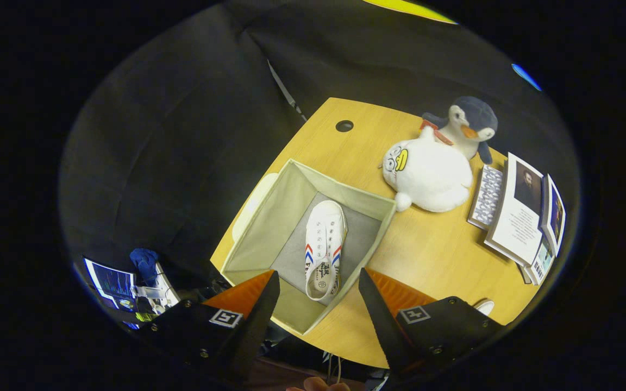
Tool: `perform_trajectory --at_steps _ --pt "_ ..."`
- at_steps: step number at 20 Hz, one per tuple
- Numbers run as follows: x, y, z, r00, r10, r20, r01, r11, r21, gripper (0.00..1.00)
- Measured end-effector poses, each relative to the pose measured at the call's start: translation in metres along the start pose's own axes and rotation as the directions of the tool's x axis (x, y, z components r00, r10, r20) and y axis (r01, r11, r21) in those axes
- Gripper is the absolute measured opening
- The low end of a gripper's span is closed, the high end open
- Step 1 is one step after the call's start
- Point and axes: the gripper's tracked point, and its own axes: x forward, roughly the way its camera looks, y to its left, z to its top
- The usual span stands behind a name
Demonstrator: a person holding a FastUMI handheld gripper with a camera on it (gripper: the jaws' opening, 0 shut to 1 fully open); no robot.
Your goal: Open the storage box then place both shoes into the box .Put the left shoe in first, then the right shoe, with the right side of both shoes facing outward in a uniform manner.
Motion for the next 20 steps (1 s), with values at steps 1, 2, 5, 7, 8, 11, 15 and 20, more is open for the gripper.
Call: perform_trajectory --at_steps 1,2,5,7,8,11,15,20 --pt "-0.009 -0.007 -0.003 1.0 0.003 0.013 -0.003 1.0 0.012 0.9" --pt "-0.018 -0.016 -0.009 1.0 0.004 0.028 -0.005 1.0 0.024 0.89" --pt "-0.038 -0.047 -0.031 0.999 -0.013 0.049 0.01 0.998 0.061 0.89" --pt "-0.047 -0.071 -0.045 0.998 -0.038 0.05 0.034 0.996 0.078 0.89" --pt "-0.052 -0.083 -0.052 0.998 -0.047 0.051 0.042 0.995 0.092 0.89" --pt "-0.063 -0.11 -0.066 0.996 -0.062 0.065 0.052 0.988 0.144 0.89" --pt "-0.075 -0.141 -0.09 0.995 -0.066 0.077 0.048 0.975 0.218 0.89" --pt "-0.083 -0.18 -0.135 0.994 -0.083 0.072 0.059 0.954 0.295 0.9"
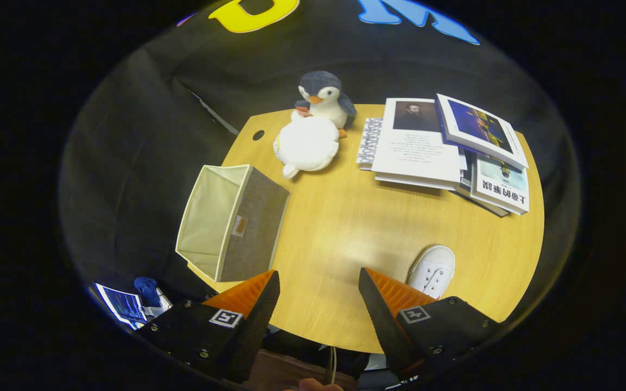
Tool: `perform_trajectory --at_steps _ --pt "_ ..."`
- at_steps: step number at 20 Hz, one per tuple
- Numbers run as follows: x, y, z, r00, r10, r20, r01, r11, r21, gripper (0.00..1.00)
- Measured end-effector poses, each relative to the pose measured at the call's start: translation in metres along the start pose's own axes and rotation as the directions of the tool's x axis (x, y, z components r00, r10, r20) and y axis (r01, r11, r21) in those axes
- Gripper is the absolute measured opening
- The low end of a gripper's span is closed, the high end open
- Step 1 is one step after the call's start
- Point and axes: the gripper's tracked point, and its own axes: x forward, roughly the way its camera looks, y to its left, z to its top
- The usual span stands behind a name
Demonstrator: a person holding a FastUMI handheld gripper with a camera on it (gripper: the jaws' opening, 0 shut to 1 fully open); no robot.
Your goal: Open the storage box then place both shoes into the box .Put the left shoe in first, then the right shoe, with the right side of both shoes facing outward in a uniform manner.
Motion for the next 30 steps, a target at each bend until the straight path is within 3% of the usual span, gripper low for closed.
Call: perform_trajectory --at_steps 14,21,26,28,30 --pt "0.008 -0.137 -0.09 0.994 -0.085 -0.071 0.1 0.964 0.245 0.9" --pt "0.034 -0.171 -0.126 0.987 -0.089 -0.131 0.126 0.942 0.31 0.9" --pt "0.058 -0.194 -0.143 0.976 -0.135 -0.17 0.182 0.938 0.296 0.9" --pt "0.068 -0.206 -0.149 0.966 -0.174 -0.193 0.224 0.934 0.278 0.83" --pt "0.079 -0.21 -0.153 0.958 -0.191 -0.214 0.244 0.934 0.261 0.83"
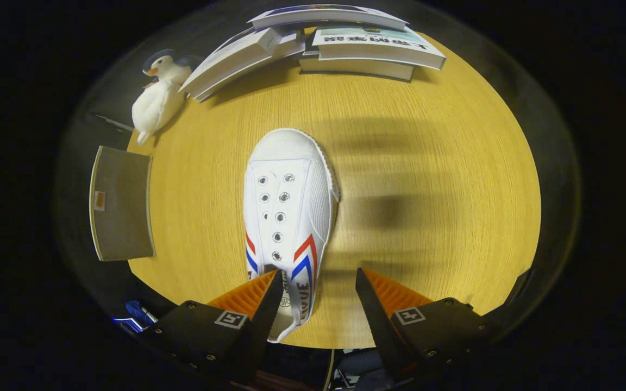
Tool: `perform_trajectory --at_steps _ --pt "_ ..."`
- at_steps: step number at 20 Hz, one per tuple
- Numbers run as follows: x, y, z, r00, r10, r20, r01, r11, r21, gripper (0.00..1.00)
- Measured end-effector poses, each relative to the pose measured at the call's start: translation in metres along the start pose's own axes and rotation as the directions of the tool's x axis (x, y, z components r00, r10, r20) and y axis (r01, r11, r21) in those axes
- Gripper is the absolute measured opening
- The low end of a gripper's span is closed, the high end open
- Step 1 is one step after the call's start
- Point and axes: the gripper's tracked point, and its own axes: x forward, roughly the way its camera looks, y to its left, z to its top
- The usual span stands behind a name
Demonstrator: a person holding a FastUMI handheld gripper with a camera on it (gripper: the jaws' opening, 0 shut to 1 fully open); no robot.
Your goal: Open the storage box then place both shoes into the box .Put the left shoe in first, then the right shoe, with the right side of both shoes facing outward in a uniform manner.
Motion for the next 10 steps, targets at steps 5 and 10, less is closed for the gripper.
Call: perform_trajectory --at_steps 5,10 --pt "0.015 0.009 0.005 1.0 -0.009 0.017 0.01 0.997 -0.077 0.34" --pt "0.012 0.007 0.002 1.0 0.01 0.013 -0.01 0.999 0.031 0.01"
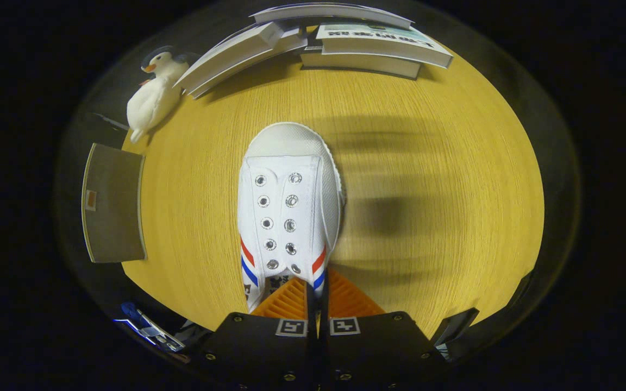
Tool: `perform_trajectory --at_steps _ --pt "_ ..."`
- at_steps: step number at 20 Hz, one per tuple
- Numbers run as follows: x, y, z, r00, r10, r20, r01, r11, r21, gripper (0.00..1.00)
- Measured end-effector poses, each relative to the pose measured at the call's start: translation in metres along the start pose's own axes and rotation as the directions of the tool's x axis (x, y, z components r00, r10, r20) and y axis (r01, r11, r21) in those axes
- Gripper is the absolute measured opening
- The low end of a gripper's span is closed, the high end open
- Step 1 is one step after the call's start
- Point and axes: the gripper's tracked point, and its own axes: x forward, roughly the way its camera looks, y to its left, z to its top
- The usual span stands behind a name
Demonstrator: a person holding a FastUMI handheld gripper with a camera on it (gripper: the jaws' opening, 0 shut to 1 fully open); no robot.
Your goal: Open the storage box then place both shoes into the box .Put the left shoe in first, then the right shoe, with the right side of both shoes facing outward in a uniform manner.
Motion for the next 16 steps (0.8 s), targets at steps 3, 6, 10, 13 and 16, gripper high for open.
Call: perform_trajectory --at_steps 3,6,10,13,16 --pt "-0.012 0.012 -0.001 0.998 0.053 -0.019 -0.053 0.998 0.026 0.01" --pt "-0.036 0.03 0.0 0.998 0.069 -0.001 -0.069 0.998 -0.012 0.01" --pt "-0.069 0.062 0.013 0.995 0.09 0.037 -0.087 0.994 -0.072 0.01" --pt "-0.094 0.087 0.019 0.995 0.095 0.039 -0.09 0.988 -0.123 0.01" --pt "-0.115 0.115 0.026 0.994 0.092 0.055 -0.082 0.981 -0.176 0.01"
